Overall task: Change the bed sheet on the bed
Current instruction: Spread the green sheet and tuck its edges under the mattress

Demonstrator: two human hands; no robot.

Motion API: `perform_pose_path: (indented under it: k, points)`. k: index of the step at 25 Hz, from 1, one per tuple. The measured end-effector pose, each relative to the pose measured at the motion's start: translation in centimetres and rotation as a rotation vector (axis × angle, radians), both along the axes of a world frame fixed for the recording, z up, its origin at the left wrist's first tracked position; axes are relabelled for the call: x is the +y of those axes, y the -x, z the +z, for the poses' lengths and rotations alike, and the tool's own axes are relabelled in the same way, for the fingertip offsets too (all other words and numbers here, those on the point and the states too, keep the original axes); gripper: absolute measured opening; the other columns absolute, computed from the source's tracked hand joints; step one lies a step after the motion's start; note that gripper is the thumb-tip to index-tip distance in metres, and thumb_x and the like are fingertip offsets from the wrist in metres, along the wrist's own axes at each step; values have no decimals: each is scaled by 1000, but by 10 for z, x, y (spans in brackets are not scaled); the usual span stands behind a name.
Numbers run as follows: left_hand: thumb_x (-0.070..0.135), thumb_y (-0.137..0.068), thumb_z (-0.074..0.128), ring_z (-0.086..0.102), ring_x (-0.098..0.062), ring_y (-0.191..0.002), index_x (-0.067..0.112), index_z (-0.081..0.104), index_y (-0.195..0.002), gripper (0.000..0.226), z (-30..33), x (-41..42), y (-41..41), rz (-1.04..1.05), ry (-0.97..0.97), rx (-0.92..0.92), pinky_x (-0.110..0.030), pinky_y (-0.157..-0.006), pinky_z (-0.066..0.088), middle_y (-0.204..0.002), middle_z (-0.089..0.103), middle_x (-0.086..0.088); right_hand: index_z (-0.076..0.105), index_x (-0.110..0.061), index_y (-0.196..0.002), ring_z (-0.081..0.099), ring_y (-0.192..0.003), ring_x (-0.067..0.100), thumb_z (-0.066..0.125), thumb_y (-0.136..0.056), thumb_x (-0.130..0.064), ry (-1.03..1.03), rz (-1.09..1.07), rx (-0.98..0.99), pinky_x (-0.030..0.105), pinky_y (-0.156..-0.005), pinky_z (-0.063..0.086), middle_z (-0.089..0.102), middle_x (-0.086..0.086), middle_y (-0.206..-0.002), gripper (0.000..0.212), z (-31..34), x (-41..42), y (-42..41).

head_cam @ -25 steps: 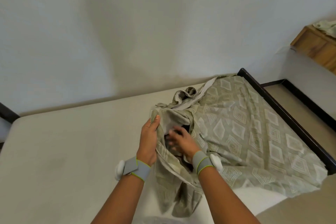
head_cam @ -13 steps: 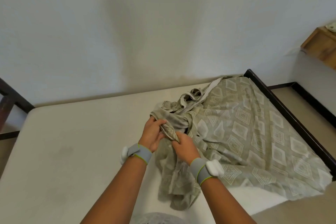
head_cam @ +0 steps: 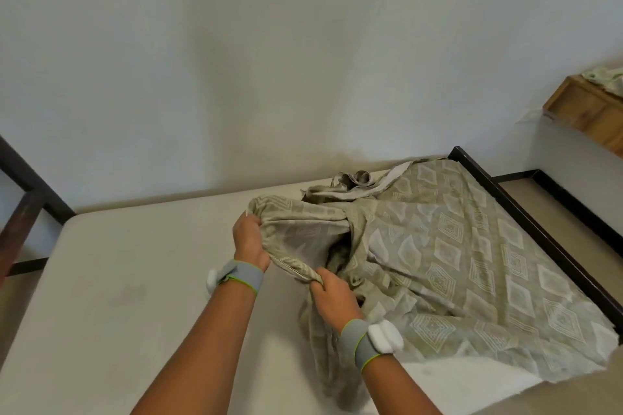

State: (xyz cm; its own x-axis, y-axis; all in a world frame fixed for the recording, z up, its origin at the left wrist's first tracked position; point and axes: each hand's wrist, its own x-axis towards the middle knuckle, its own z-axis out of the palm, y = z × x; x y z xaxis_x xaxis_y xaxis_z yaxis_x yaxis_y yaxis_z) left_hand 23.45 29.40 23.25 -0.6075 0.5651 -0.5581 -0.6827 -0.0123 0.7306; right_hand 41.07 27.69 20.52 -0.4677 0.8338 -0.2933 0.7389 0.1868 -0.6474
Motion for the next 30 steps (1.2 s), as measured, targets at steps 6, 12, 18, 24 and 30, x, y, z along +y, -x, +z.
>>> perform_pose_path:
  k: [6, 12, 18, 24, 30]
  points:
    - [0, -72, 35, 60, -33, -94, 7, 63, -95, 37, 25, -97, 174, 131, -225, -64, -45, -92, 47, -100, 62, -15, 35, -22, -70, 46, -70, 23, 44, -88, -34, -96, -7, 270, 38, -68, 40, 47, 2, -71, 24, 32, -92, 158]
    - [5, -78, 35, 62, -32, -92, 11, 63, -96, 34, 59, -222, 313, 159, -301, -55, -38, -83, 52, -95, 69, -11, 48, -23, -125, 55, -114, 30, 53, -88, -41, -96, 224, -183, 36, -89, 46, 56, 9, -124, 42, 15, -194, 277]
    - [20, -85, 40, 59, -35, -111, 7, 59, -122, 44, 13, -261, 363, -71, -79, -51, -45, -101, 44, -131, 57, -14, 54, -16, -123, 51, -121, 29, 39, -94, -8, 223, -376, 393, 34, -101, 39, 59, 7, -123, 34, 29, -225, 317]
    - [24, -80, 61, 67, -25, -57, 3, 65, -77, 22, -67, -294, 327, -599, 245, -361, -34, -53, 58, -67, 69, -15, 58, -25, -95, 63, -91, 20, 51, -80, -29, 335, -134, 365, 48, -88, 51, 67, 4, -96, 17, 16, -269, 358]
    - [11, -93, 40, 63, -24, -59, 0, 61, -83, 26, -68, -280, 345, -268, 185, -99, -29, -57, 55, -76, 63, -17, 44, -29, -130, 53, -107, 26, 69, -72, -33, 41, 9, -17, 36, -94, 48, 43, 5, -119, 64, -26, -272, 332]
